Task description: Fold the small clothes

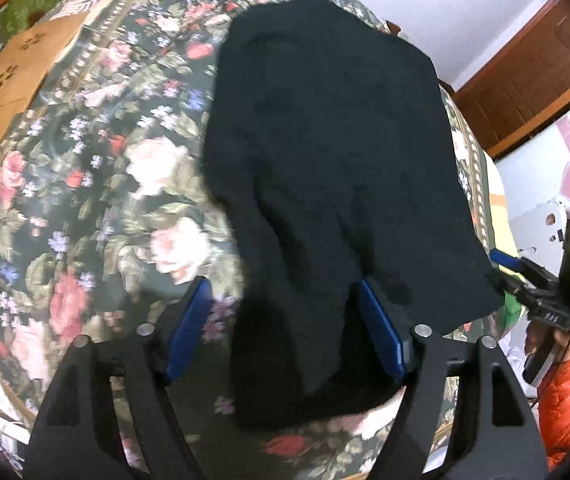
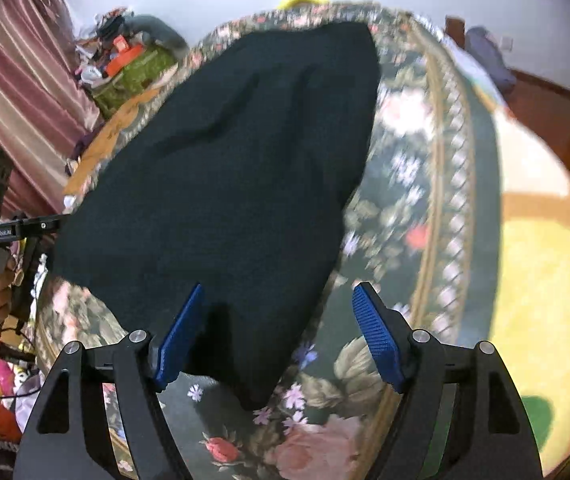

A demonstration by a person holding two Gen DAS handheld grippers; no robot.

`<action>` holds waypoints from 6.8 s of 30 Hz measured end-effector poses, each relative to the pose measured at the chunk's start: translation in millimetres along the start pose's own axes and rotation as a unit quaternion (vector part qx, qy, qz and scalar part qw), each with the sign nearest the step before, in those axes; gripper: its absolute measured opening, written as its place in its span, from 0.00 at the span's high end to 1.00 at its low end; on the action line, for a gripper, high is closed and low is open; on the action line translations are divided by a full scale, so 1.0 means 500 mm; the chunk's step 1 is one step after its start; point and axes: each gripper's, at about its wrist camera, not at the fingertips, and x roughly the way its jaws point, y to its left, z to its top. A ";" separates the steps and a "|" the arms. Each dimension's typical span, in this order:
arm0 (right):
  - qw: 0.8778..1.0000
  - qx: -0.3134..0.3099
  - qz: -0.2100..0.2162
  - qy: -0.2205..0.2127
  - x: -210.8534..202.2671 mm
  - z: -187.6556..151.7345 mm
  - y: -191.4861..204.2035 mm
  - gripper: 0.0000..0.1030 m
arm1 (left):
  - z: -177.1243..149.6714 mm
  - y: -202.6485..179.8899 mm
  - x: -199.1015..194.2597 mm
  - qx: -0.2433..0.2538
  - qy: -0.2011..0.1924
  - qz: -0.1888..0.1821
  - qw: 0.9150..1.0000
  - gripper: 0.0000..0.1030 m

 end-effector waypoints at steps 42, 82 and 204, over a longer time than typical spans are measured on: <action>0.989 -0.063 0.040 -0.128 -0.068 0.336 0.032 0.93 | 0.342 -0.072 -0.082 0.006 -0.056 -0.078 0.995 0.89; 0.993 -0.102 0.026 -0.051 0.170 0.311 0.028 0.67 | 0.344 -0.127 0.159 0.150 -0.070 0.165 0.972 0.16; 0.969 -0.241 0.045 -0.009 0.252 0.295 0.325 0.67 | 0.235 0.173 0.050 0.038 -0.076 0.058 0.995 0.54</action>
